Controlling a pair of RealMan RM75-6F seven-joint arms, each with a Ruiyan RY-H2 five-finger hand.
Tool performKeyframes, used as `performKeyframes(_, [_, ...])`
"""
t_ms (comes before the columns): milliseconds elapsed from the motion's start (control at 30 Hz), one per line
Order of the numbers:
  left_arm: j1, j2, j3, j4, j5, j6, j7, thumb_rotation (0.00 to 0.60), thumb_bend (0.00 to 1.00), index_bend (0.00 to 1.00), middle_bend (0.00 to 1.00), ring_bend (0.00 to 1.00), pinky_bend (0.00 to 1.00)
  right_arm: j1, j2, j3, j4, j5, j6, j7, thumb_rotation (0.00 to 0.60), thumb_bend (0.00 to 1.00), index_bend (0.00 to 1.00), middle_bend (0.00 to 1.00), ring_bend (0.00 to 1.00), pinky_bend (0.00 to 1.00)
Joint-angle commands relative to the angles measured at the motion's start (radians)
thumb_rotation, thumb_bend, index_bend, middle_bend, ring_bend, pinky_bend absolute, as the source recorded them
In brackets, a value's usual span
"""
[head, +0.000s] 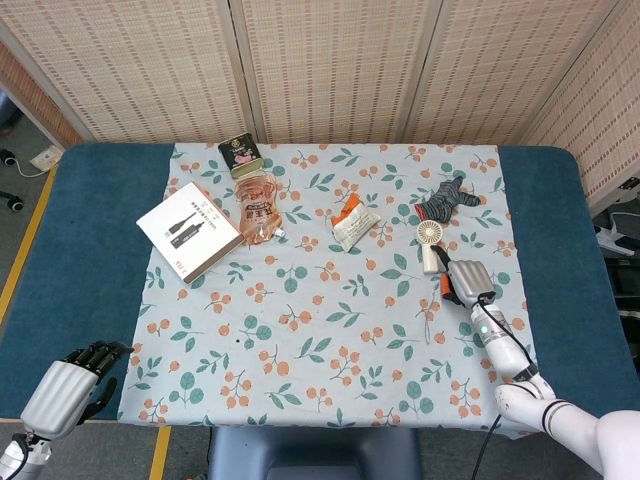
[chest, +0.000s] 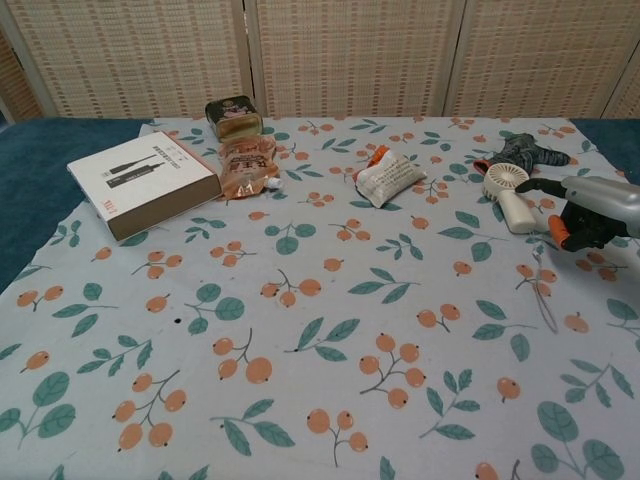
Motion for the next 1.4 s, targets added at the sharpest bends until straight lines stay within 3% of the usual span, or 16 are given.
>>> performKeyframes(33, [0.0, 0.0, 0.0, 0.001, 0.001, 0.0, 0.0, 0.6, 0.54, 0.24, 0.26, 0.25, 0.48, 0.001, -0.004, 0.0, 0.006, 0.0, -0.001, 0.002, 0.6, 0.74, 0.08, 0.9, 0.73, 0.67])
performKeyframes(800, [0.002, 0.0, 0.0, 0.004, 0.003, 0.008, -0.009, 0.6, 0.54, 0.24, 0.26, 0.25, 0.48, -0.003, -0.005, -0.003, 0.005, -0.018, 0.017, 0.021, 0.6, 0.74, 0.08, 0.9, 0.73, 0.67])
performKeyframes(967, [0.002, 0.001, 0.0, 0.003, 0.003, 0.009, -0.011, 0.6, 0.54, 0.24, 0.26, 0.25, 0.49, -0.029, 0.051, -0.004, -0.096, -0.042, 0.09, 0.011, 0.6, 0.74, 0.08, 0.9, 0.73, 0.67])
performKeyframes(1200, [0.002, 0.002, -0.001, 0.006, 0.005, 0.012, -0.016, 0.6, 0.54, 0.24, 0.26, 0.25, 0.49, -0.141, 0.199, -0.048, -0.362, -0.079, 0.286, -0.146, 0.6, 0.68, 0.13, 0.9, 0.7, 0.67])
performKeyframes(1300, [0.002, 0.002, -0.002, 0.006, 0.006, 0.015, -0.019, 0.6, 0.54, 0.24, 0.26, 0.26, 0.48, -0.209, 0.247, -0.09, -0.438, -0.101, 0.383, -0.227, 0.6, 0.59, 0.15, 0.88, 0.61, 0.62])
performKeyframes(1400, [0.001, 0.001, -0.001, 0.005, 0.01, 0.014, -0.016, 0.6, 0.54, 0.24, 0.26, 0.25, 0.49, -0.281, 0.28, -0.133, -0.484, -0.121, 0.47, -0.267, 0.6, 0.48, 0.15, 0.69, 0.41, 0.55])
